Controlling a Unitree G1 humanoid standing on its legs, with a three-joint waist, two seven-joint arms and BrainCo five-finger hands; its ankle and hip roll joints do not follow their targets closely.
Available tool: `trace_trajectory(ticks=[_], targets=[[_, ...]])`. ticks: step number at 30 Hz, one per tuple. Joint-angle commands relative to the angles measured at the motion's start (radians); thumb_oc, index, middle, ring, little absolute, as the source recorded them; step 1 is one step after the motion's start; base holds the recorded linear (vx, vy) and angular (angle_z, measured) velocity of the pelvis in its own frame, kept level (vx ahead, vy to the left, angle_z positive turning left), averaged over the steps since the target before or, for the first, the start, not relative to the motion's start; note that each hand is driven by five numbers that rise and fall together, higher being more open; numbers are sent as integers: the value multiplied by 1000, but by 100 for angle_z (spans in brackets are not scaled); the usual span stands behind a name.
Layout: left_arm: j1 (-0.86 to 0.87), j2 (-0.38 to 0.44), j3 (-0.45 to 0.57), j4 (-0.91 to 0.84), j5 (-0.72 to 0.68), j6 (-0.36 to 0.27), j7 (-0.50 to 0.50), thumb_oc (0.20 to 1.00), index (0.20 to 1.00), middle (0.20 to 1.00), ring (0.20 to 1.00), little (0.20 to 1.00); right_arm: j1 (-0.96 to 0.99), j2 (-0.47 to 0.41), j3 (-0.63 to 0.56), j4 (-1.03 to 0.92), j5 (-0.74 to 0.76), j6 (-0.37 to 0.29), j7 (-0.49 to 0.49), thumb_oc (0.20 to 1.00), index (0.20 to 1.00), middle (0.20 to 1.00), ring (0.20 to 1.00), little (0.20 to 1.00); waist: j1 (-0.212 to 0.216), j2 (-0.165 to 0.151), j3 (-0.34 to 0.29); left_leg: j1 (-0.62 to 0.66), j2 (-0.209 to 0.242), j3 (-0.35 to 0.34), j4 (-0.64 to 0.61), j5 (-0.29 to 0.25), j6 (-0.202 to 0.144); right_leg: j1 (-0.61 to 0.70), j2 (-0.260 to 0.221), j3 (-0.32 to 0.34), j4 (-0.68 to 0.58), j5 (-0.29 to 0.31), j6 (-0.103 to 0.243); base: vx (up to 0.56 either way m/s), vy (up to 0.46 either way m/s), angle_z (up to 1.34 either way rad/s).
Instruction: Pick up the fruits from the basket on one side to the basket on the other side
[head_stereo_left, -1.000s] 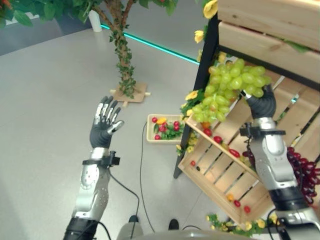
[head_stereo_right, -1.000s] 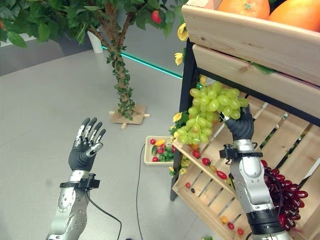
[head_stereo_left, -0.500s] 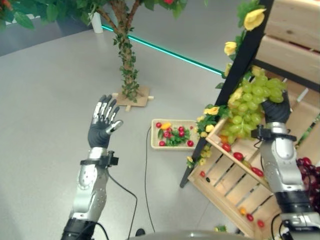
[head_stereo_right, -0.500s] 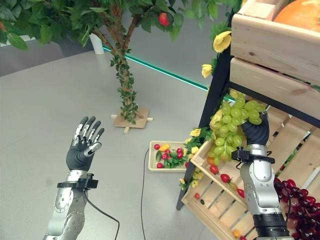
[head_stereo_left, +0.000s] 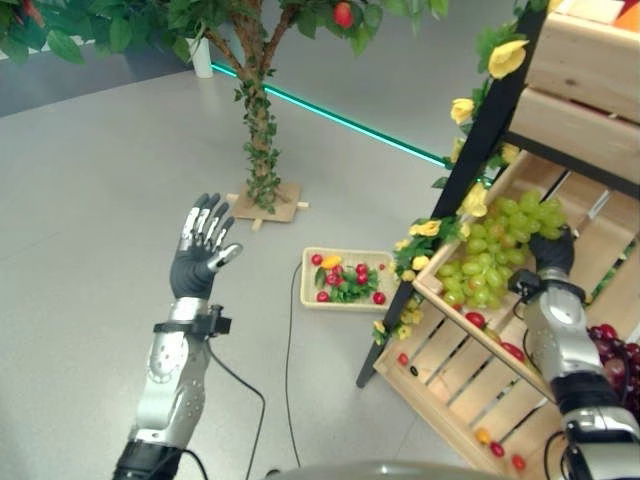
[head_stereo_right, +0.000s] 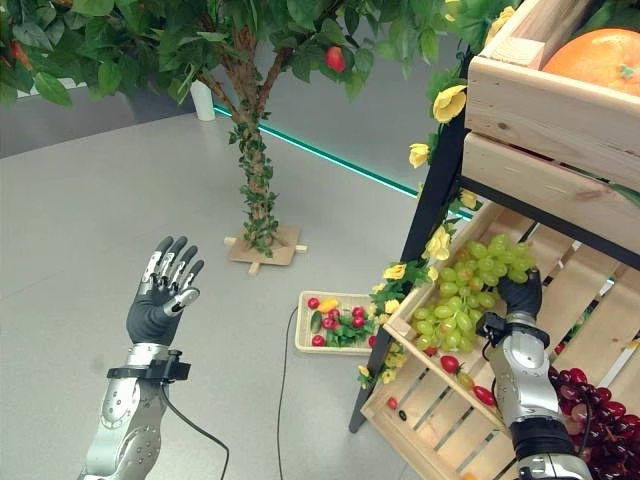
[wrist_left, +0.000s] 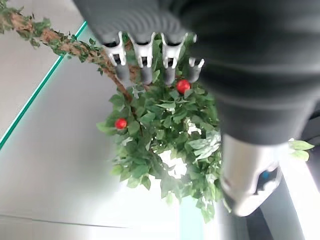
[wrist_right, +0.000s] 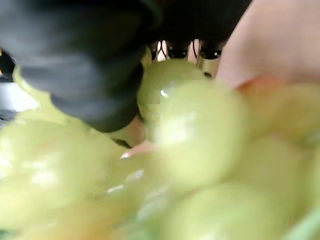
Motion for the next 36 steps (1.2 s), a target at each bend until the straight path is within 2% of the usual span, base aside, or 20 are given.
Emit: trace_trajectory(ticks=[1,6,7,8,14,19,24,28,30,31,36], targets=[[7,28,21,-88,9,-24,5,1000,1000,1000,1000,1000,-37,-68,21,56,-139,28,-43,200,200,200,200,200,-9,-20,-21,-5,21,9,61,-72,-8,-39,-80,38,43,-4,106,0,0,0],[11,24,33,-85,22,-19,1,1000,1000,1000,1000,1000,-18,-113,31,62,-259,93,-18,200,200,200,200,200,-21,-18,-21,-1,20,14,56,-73,-6,-42,-82,45,46,-2,110,0,12,-3],[13,22,37,-87,23,-17,-2,1000,1000,1000,1000,1000,-17,-126,36,55,-289,108,-11,893,893,893,893,893,-24,-18,-22,0,19,17,54,-75,-5,-43,-83,47,45,-1,111,5,16,-4],[14,19,37,-90,24,-17,-1,1000,1000,1000,1000,1000,-16,-127,31,46,-298,114,-24,1000,1000,1000,1000,1000,-27,-17,-22,2,19,19,53,-75,-4,-43,-83,49,44,0,111,0,0,0],[17,7,55,-91,34,-7,0,1000,1000,1000,1000,1000,-20,-141,18,-21,-408,150,-30,1000,1000,1000,1000,1000,-35,-16,-23,8,19,27,51,-81,0,-44,-84,61,43,2,114,0,0,0],[23,-1,60,-94,37,0,-8,1000,1000,1000,1000,1000,-12,-157,-7,-54,-441,162,-24,1000,1000,1000,1000,1000,-37,-24,-22,10,20,30,50,-86,2,-44,-85,64,43,4,116,2,4,-2],[30,-1,82,-99,49,14,-28,1000,1000,1000,1000,1000,37,-233,-30,-150,-577,212,62,1000,1000,1000,1000,1000,-44,-39,-19,8,22,34,49,-90,4,-50,-82,68,43,6,121,0,0,0],[45,-1,109,-108,58,27,-61,1000,1000,1000,1000,1000,140,-339,-121,-240,-705,235,130,1000,1000,1000,1000,1000,-53,-56,-16,7,25,35,41,-90,4,-56,-80,65,43,9,126,0,0,0],[46,-1,116,-110,61,28,-65,1000,1000,1000,1000,1000,171,-365,-150,-261,-721,238,150,1000,1000,1000,1000,1000,-55,-61,-15,6,26,35,40,-91,5,-57,-80,65,42,9,128,0,0,0],[48,2,123,-116,63,28,-78,1000,1000,1000,1000,1000,215,-403,-204,-302,-737,227,170,1000,1000,1000,1000,1000,-58,-72,-12,5,27,35,38,-91,5,-59,-80,66,42,12,131,0,0,0],[40,7,140,-115,68,21,-75,1000,1000,1000,1000,1000,259,-431,-308,-396,-715,196,167,1000,1000,1000,1000,1000,-58,-94,-8,1,24,43,41,-98,10,-69,-78,80,43,13,134,1,7,-4]])
